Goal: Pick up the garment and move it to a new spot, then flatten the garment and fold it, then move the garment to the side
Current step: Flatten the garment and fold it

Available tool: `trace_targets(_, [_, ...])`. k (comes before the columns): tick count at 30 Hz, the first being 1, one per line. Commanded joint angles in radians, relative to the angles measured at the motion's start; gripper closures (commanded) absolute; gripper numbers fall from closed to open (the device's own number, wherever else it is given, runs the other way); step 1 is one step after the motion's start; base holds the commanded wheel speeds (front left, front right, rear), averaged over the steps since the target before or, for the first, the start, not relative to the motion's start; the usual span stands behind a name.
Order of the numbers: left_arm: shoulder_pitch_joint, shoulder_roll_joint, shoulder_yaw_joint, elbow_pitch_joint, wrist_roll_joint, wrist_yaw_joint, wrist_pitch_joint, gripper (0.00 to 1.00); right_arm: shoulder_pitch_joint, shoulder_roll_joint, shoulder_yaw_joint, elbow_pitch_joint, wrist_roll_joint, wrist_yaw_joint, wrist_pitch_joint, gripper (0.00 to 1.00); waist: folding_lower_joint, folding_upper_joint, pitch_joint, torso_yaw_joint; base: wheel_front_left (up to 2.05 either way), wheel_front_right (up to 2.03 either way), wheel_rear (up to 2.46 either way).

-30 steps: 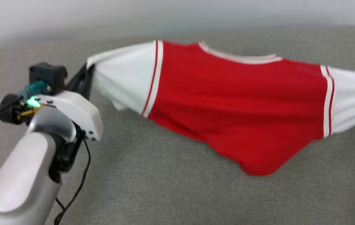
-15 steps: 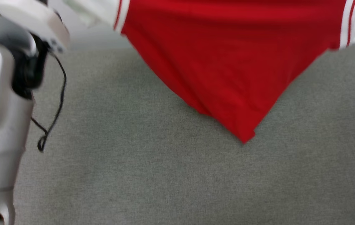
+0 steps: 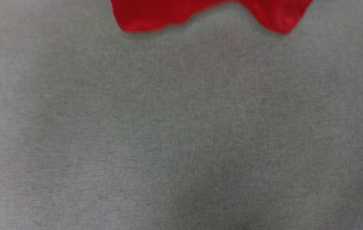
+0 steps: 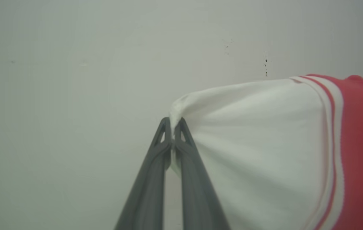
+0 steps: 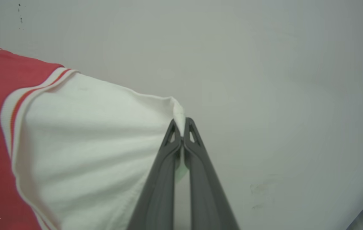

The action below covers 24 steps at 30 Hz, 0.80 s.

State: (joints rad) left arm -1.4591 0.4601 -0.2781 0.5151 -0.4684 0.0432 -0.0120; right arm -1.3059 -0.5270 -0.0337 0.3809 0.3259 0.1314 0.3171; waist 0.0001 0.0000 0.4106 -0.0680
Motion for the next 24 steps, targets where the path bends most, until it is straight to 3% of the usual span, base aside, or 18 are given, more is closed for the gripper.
trace_targets(1, [-0.027, 0.01, 0.009, 0.008, 0.005, -0.002, -0.007, 1.0, -0.034, -0.005, 0.003, 0.006, -0.004, -0.001, -0.015, 1.0, -0.0001, 0.0, 0.075, -0.018, 0.0, 0.0, 0.0])
trace_targets(10, [-0.202, 0.038, 0.015, -0.011, 0.033, 0.007, -0.028, 1.0, -0.232, -0.001, 0.07, 0.03, 0.023, -0.001, -0.104, 1.0, -0.0001, 0.0, 0.257, -0.059, 0.0, 0.0, 0.0])
trace_targets(24, [-0.142, 0.021, 0.032, -0.007, -0.01, 0.019, -0.072, 1.0, -0.264, 0.032, 0.226, 0.09, 0.099, -0.001, -0.189, 1.0, -0.0001, 0.0, 0.374, -0.061, 0.0, 0.0, 0.0])
